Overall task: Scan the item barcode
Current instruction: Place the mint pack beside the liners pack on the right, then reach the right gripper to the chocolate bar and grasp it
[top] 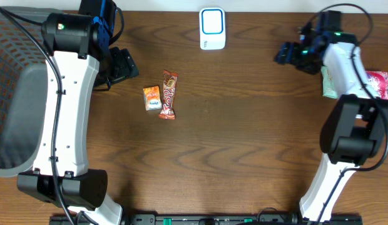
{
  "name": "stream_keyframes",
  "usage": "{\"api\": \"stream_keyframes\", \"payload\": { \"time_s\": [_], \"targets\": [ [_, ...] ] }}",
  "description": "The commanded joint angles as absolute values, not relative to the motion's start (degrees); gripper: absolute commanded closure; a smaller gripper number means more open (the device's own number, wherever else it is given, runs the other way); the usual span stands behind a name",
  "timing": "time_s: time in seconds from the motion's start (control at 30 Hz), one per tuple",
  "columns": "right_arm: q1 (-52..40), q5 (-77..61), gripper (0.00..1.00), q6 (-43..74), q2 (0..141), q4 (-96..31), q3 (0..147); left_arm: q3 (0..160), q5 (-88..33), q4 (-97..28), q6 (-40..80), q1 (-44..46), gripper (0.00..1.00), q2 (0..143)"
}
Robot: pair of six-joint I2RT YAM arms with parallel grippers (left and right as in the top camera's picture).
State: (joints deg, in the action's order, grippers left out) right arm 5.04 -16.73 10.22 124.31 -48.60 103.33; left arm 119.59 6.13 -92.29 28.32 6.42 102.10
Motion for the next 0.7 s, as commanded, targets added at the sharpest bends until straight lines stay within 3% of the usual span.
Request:
{"api": "stream_keyframes", "payload": {
  "time_s": [0.0,0.13,0.33,0.5,0.67],
  "targets": [
    [-1.2,-17.8,0.16,10.9,123.9,-49.1,101.9,119.8,6.5,-95.3,28.4,6.4,0.02,102.0],
    [-8.6,-22.1,0.09,11.8,123.9,-46.0,98.1,119.8,6.5,-95.3,28.4,6.4,0.02,102.0],
    [-22.2,-31.8,0.06,23.4,123.9,-28.0,88.7,119.8,6.5,-95.3,28.4,6.4,0.02,102.0],
    [-31.1,-29.4,0.15,40.4,124.1,-12.8,84.2,119.8,6.5,-95.3,28.4,6.4,0.02,102.0],
    [-35.7,-21.0,0.30,44.3,125.3,-11.3,84.1,119.8,6.5,-95.3,28.4,6.4,0.02,102.0]
  ]
}}
